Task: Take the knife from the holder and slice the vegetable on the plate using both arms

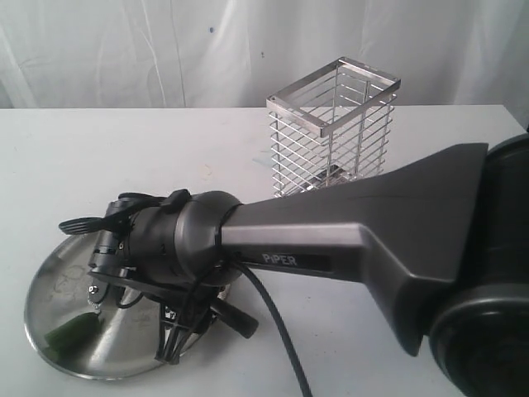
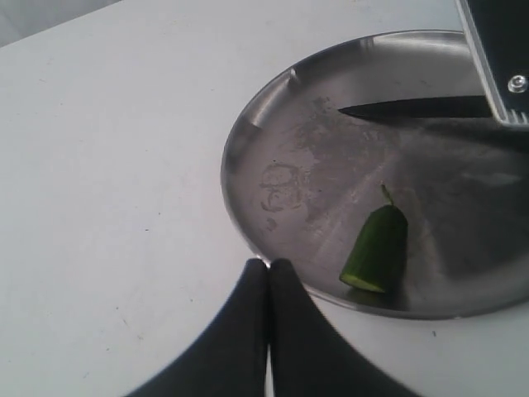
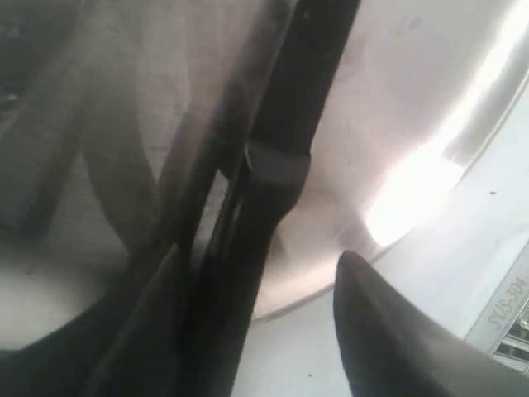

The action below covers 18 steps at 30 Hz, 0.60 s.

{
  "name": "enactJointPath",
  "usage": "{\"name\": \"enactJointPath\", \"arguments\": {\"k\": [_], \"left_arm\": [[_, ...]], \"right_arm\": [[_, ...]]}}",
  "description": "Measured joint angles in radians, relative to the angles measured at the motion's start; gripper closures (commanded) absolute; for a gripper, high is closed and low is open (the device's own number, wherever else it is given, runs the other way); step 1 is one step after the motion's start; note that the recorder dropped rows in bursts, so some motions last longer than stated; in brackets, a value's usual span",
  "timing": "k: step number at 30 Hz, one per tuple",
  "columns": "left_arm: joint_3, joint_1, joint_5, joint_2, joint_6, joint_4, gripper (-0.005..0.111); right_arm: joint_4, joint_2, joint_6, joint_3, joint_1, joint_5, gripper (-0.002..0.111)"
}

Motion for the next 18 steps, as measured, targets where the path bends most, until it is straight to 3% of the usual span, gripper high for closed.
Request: {"name": "enactJointPath", "arguments": {"k": [5,8,18], "left_arm": [[0.0,0.0,0.0,0.0,0.0,0.0,0.107],[0.0,0.0,0.0,0.0,0.0,0.0,0.107],[0.0,0.0,0.0,0.0,0.0,0.0,0.107]], "right_arm": [[0.0,0.011,0.014,0.0,-0.011,0.007,0.092],[-0.005,0.015,0.016,0.0,-0.017,0.007,0.102],[-0.003,-0.015,0.018,-0.007,-0.034,0.008,0.105]]}}
